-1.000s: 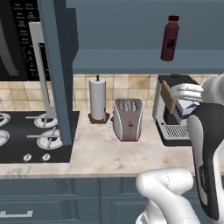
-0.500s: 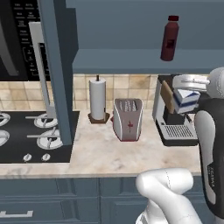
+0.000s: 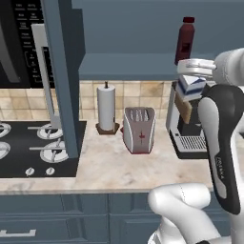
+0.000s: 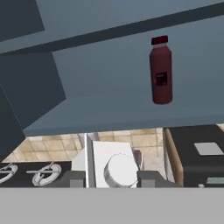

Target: Sort all alcoholic drinks to one cabinet, and non-alcoholic drinks to the other.

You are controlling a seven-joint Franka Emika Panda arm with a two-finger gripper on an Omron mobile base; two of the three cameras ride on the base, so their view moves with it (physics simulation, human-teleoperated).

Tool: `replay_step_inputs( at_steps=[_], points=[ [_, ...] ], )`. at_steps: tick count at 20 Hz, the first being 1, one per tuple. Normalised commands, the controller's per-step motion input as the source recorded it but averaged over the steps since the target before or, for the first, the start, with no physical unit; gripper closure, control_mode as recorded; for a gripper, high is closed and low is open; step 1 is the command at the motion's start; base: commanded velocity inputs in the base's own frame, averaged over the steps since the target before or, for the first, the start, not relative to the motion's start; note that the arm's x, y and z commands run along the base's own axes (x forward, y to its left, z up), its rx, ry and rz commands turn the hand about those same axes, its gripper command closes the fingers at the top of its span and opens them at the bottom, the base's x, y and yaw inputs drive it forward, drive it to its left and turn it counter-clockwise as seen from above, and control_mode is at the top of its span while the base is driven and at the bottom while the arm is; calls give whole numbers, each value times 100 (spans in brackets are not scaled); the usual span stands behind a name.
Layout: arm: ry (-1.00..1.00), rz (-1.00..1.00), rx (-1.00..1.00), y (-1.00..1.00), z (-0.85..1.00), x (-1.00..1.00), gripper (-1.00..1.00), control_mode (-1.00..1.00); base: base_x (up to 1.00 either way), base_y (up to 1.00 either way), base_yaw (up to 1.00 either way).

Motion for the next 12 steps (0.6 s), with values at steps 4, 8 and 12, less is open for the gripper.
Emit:
replay_step_inputs(
  at_steps=[4, 8, 12],
  points=[
    [-2, 0, 0, 0, 55, 17, 100, -100, 0, 0, 0],
    [-6, 0, 0, 0, 29, 29, 100, -100, 0, 0, 0],
    [-6, 0, 0, 0, 5, 40, 100, -100, 0, 0, 0]
  ],
)
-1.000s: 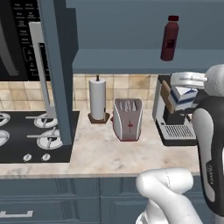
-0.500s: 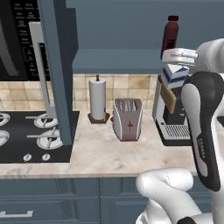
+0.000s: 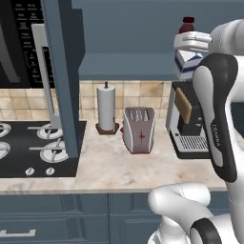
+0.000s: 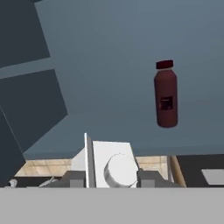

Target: Sort all alcoholic drinks to one cabinet, and non-alcoholic drinks to the other.

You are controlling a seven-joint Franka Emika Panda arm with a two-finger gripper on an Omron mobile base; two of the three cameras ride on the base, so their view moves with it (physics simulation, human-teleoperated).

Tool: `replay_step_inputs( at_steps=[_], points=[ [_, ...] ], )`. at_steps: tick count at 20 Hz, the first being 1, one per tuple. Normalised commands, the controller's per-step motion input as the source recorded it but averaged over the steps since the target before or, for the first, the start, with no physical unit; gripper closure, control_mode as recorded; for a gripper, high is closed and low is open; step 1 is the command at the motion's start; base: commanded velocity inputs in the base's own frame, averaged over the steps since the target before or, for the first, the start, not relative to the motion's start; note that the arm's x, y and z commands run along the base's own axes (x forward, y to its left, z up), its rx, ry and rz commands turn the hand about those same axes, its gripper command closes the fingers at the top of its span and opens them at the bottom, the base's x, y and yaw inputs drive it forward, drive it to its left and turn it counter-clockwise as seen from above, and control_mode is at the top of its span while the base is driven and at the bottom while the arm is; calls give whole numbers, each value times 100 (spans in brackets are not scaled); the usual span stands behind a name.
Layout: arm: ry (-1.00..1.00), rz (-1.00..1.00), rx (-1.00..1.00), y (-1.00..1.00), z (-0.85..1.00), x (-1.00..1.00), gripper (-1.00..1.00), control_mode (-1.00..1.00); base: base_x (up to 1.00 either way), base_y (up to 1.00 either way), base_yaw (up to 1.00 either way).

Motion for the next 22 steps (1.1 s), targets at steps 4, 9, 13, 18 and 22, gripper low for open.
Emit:
replay_step_inputs(
  at_steps=[4, 9, 13, 18, 22],
  points=[
    [-7, 0, 0, 0, 0, 48, 100, -100, 0, 0, 0],
    [-6, 0, 0, 0, 0, 59, 100, -100, 0, 0, 0],
    [-5, 0, 0, 0, -2, 58, 100, -100, 0, 0, 0],
    [-2, 0, 0, 0, -17, 57, 100, -100, 0, 0, 0],
    [-3, 0, 0, 0, -22, 42, 100, -100, 0, 0, 0]
  ],
)
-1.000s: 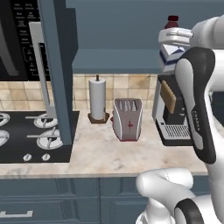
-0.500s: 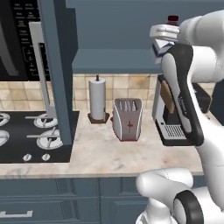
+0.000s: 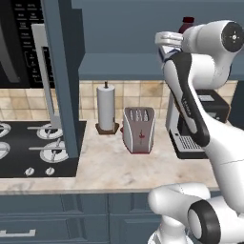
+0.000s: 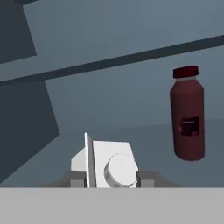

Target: Sort all alcoholic drinks to one cabinet, and non-alcoholic drinks to the other.

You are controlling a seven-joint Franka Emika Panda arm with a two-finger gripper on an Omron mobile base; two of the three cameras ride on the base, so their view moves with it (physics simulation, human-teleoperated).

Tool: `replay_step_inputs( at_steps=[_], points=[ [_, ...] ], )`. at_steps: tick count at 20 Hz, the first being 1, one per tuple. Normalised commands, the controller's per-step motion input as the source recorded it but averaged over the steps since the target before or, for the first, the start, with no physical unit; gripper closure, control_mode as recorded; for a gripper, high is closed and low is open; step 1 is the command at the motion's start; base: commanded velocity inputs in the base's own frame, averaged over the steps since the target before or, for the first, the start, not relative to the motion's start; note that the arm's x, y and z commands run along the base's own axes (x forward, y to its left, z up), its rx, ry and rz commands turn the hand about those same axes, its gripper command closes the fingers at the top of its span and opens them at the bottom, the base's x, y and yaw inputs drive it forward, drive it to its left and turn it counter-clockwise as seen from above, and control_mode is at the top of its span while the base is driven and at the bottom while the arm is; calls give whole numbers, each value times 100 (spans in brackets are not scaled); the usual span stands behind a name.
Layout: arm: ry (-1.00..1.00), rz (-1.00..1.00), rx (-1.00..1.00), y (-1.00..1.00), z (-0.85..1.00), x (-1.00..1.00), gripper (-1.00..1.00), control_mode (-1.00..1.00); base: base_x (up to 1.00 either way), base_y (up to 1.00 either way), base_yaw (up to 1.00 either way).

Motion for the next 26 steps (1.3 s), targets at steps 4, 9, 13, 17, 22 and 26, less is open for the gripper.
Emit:
replay_step_inputs(
  at_steps=[4, 9, 13, 17, 22, 26],
  points=[
    [-2, 0, 0, 0, -18, 30, 100, -100, 0, 0, 0],
    [-3, 0, 0, 0, -16, 34, 100, -100, 0, 0, 0],
    [-3, 0, 0, 0, -16, 28, 100, -100, 0, 0, 0],
    [-4, 0, 0, 0, -17, 19, 100, -100, 0, 0, 0],
    [-4, 0, 0, 0, -16, 7, 100, -100, 0, 0, 0],
    [-4, 0, 0, 0, -11, 0, 100, -100, 0, 0, 0]
  ],
)
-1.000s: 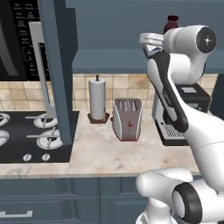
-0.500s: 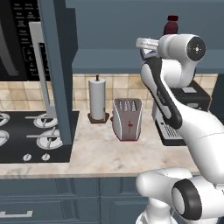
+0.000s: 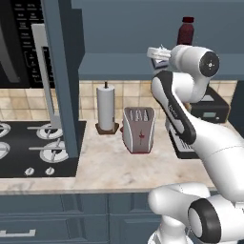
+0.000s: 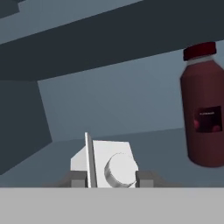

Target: Sort all alcoholic drinks to one cabinet, and non-alcoholic drinks to the other.

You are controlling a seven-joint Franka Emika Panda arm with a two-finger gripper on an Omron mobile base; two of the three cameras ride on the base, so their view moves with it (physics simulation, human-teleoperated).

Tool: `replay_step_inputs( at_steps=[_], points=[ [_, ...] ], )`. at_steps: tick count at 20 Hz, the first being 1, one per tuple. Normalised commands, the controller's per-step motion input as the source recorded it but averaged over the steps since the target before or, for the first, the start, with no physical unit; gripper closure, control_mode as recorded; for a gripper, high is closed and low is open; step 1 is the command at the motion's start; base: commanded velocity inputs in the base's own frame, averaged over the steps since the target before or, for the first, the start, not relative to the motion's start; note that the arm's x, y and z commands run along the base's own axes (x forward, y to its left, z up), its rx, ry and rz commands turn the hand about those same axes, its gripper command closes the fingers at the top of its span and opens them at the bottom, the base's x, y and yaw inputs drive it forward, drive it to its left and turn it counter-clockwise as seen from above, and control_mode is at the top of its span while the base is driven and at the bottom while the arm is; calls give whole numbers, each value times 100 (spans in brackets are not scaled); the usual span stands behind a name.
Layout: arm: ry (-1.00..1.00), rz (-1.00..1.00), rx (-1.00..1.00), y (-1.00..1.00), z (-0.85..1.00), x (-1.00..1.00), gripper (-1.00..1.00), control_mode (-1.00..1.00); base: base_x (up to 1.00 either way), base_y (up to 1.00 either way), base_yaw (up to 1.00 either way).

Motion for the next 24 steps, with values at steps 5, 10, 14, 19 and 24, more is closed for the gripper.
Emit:
replay_step_inputs(
  at_steps=[5, 10, 14, 19, 24],
  points=[
    [-2, 0, 0, 0, -7, 0, 100, -100, 0, 0, 0],
    [0, 0, 0, 0, -1, 1, 100, -100, 0, 0, 0],
    [0, 0, 0, 0, 0, 9, 100, -100, 0, 0, 0],
    [0, 0, 0, 0, 0, 18, 100, -100, 0, 0, 0],
    [0, 0, 0, 0, 0, 36, 100, -100, 0, 0, 0]
  ],
)
